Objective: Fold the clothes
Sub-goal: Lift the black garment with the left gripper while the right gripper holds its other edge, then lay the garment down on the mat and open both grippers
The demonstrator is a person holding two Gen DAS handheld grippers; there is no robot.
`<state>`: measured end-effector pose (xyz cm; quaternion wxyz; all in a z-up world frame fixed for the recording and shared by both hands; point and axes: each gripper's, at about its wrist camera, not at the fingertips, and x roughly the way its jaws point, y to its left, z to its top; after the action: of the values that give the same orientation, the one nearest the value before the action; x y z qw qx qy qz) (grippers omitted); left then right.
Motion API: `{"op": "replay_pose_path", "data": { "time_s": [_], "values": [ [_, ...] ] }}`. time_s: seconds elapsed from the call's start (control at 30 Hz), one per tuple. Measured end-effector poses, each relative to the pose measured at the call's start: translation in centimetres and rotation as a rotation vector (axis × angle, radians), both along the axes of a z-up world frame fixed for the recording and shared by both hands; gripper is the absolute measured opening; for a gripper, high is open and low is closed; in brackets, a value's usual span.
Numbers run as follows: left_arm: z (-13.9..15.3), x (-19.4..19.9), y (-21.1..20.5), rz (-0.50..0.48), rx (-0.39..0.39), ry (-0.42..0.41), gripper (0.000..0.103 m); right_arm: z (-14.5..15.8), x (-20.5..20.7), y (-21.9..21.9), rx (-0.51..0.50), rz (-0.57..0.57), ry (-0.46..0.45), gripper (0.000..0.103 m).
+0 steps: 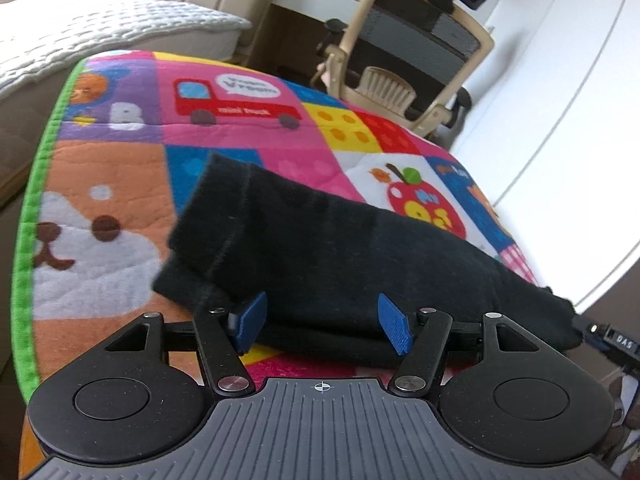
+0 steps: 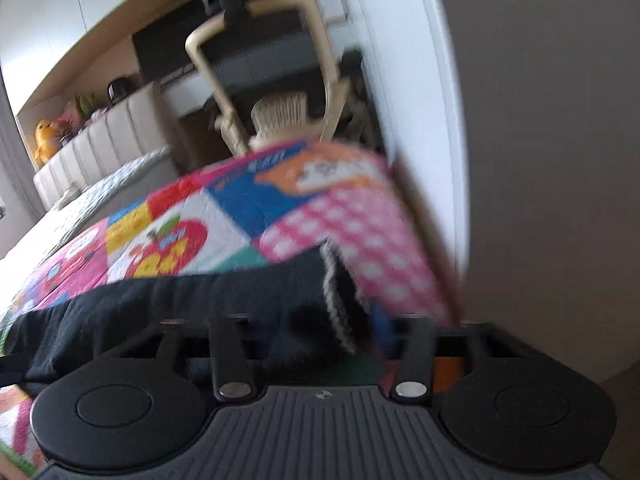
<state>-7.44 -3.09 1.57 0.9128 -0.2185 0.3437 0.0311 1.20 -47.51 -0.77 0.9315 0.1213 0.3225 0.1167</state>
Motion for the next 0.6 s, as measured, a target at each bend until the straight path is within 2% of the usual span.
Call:
{"op": "replay_pose_path", "data": {
  "time_s": [0.03, 0.2, 0.3, 0.33, 0.5, 0.6],
  "values": [
    [0.0, -0.1, 0.3, 0.015, 0.008, 0.009, 0.070, 0.3, 0.4, 0.3, -0.006, 0.014, -0.010, 0.010],
    [0.0, -0.2, 1.0, 0.034, 0.005, 0.021, 0.070, 5.8, 1.1, 2.7, -0.014, 0.065, -0.241, 0.006],
    [-0.1, -0.2, 0.6, 0.030, 0.026, 0.022, 0.071, 6.4, 1.7, 2.5, -0.022, 0.048, -0.268, 0.007],
    [-0.1, -0.2, 0.4, 0.028, 0.034, 0.023, 0.072, 6.2, 1.9, 2.3, -0.024, 0.039, -0.259, 0.007],
    [1.0, -1.1, 1.2, 0.040, -0.005, -0.028, 0.075, 0.1, 2.8, 0.1, -0.030, -0.074, -0.026, 0.009],
    [2.7, -1.6, 2.2, 0.092, 0.039, -0.086, 0.085, -1.4, 1.9, -1.6, 0.055, -0.100, 0.012, 0.012]
  ]
}}
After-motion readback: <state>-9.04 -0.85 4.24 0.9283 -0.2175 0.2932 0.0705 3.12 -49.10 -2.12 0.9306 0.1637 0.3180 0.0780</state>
